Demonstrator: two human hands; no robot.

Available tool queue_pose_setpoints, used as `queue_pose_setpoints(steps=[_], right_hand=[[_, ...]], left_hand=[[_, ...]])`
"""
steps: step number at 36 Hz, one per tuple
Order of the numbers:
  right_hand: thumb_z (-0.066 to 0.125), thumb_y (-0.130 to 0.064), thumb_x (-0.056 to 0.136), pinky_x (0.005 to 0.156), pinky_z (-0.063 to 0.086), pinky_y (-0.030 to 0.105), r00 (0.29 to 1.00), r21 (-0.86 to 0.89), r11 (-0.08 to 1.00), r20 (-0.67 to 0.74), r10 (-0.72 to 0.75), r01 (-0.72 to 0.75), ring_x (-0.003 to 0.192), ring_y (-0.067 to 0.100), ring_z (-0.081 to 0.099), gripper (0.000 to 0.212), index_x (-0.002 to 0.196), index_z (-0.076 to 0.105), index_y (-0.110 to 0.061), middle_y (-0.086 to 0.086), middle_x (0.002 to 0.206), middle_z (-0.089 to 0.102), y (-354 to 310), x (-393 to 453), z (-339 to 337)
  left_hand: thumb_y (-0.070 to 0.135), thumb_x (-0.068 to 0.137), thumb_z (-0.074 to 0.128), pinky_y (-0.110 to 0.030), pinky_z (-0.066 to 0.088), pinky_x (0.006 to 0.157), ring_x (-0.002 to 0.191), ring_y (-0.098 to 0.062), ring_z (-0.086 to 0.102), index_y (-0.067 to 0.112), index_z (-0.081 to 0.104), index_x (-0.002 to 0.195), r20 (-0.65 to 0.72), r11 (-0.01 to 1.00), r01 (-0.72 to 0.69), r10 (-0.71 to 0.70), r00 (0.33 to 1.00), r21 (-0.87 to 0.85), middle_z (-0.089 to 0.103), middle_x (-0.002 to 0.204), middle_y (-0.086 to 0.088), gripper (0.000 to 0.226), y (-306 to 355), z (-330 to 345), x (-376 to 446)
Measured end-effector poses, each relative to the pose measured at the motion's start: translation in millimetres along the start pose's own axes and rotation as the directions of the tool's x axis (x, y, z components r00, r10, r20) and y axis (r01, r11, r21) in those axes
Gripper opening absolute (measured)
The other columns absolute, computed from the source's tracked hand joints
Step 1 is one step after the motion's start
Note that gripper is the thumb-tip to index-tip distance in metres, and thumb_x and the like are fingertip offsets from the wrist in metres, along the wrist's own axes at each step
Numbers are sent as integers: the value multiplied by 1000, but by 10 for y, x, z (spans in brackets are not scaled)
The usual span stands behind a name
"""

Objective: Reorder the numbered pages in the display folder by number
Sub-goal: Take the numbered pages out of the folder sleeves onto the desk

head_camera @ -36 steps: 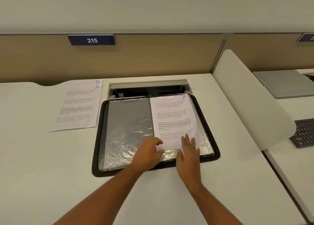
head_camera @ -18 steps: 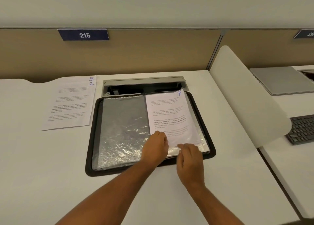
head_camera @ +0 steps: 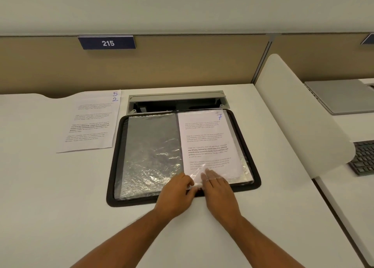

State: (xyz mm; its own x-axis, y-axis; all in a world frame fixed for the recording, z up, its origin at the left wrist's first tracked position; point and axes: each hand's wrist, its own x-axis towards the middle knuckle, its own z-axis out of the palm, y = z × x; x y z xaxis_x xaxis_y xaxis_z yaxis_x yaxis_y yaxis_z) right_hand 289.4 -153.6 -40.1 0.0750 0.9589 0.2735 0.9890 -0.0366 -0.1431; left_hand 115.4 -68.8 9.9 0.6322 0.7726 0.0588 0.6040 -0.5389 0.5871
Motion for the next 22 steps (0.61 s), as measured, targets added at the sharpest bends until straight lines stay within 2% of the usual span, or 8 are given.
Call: queue_pose_setpoints(steps=[4,9,14,17,22], right_hand=[[88,-12,77,95,57,39,996,-16,999,-78,-33,32,108,26,68,46,120,72,-9,10,119,72,25,-82,-92],[86,-11,80,83,58,37,990,-26,998,-132,-57,54,90,25,66,24,100,74,-12,6,97,71,16,-103,-185],[75,-16,90,81,56,34,983,11,995,-157,-97,100,83,23,63,6,90,70,-13,5,89,68,-57,-372,-333],[70,-13,89,76,54,34,983,40,992,-148,-111,118,79,22,60,4,86,69,-14,4,85,65,-106,-620,-409],[66,-9,81,73,48,34,987,100,984,-86,-138,146,74,23,53,6,78,65,-15,2,79,57,-201,-1033,-477]], left_hand=[[33,98,60,-17,40,69,78,-5,50,23,60,91,7,999,49,-49,999,17,52,88,12,13,-53,-40,-112],[31,100,57,-16,40,67,76,-8,53,21,61,92,9,990,138,-138,990,-2,54,88,9,13,-12,-45,-190],[31,101,57,-22,45,67,75,-8,55,20,60,89,-11,977,215,-215,977,-16,57,86,8,17,26,-1,-261],[32,101,56,-23,49,68,74,-7,56,20,61,89,-13,969,244,-244,970,-29,58,85,10,18,42,34,-288],[32,101,55,-15,40,63,73,-5,56,23,60,87,-28,952,298,-300,953,-70,58,84,12,18,120,45,-302]])
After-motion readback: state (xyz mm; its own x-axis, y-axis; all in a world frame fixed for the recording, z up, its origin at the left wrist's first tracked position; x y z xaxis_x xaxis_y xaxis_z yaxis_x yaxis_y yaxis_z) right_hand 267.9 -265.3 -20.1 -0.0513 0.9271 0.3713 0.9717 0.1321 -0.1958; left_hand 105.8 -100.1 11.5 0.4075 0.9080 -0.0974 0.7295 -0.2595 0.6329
